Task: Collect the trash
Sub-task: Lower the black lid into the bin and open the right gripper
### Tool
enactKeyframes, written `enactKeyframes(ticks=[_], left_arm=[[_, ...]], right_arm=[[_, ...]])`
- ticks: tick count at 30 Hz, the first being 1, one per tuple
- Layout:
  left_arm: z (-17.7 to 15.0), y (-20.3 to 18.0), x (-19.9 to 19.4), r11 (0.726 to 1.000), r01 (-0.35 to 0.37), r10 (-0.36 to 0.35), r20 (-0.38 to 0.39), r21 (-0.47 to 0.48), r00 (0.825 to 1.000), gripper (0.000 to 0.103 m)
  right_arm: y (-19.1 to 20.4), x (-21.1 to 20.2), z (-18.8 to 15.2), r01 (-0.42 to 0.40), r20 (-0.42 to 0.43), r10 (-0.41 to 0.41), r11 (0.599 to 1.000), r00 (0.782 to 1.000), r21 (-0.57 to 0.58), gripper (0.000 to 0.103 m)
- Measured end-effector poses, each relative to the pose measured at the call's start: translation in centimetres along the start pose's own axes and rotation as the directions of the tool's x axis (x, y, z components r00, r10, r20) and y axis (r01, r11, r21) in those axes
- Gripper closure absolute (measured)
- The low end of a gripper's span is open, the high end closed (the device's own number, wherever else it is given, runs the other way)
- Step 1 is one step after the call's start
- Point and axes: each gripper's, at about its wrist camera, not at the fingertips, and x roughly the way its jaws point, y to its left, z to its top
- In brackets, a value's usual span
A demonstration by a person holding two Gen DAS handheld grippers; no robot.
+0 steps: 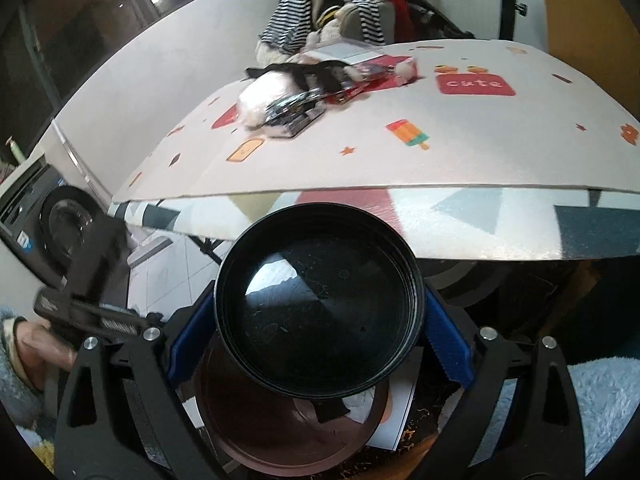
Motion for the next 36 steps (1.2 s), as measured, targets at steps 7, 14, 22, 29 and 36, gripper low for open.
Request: enactKeyframes(ticks=[7, 14, 22, 29, 36], left_arm=[[-0.9, 0.7, -6.3, 1.0, -0.007, 0.001, 0.207, 0.027, 0.978, 0.018], [-3.4, 0.8, -9.9, 0.996, -0.071, 0.046, 0.411, 0.046, 0.911, 0.018], [-4.8, 1.3, -10.3, 0.995, -0.093, 0.092, 0.508, -0.022, 0.856, 0.018], [-4.9, 1.3, -9.9, 0.996, -0.094, 0.087, 0.504, -0.011, 0.859, 0.018], [-4.9, 1.8, -10.0, 0.995, -0.09, 0.098, 0.507, -0.04, 0.856, 0.018]], right_arm=[[2.5, 2.4, -1.2, -0.031, -0.081, 0.022, 0.994, 0.996, -0.107, 0.011], [3.4, 6.0, -2.5, -0.053, -0.199, 0.029, 0.992, 0.98, -0.114, 0.011], [4.1, 9.1, -3.9, -0.034, -0.297, -0.004, 0.992, 0.955, -0.122, 0.011], [3.9, 8.7, -3.8, 0.008, -0.275, -0.041, 0.993, 0.961, -0.121, 0.006], [3.6, 6.5, -2.5, 0.062, -0.175, -0.084, 0.99, 0.981, -0.13, 0.006]])
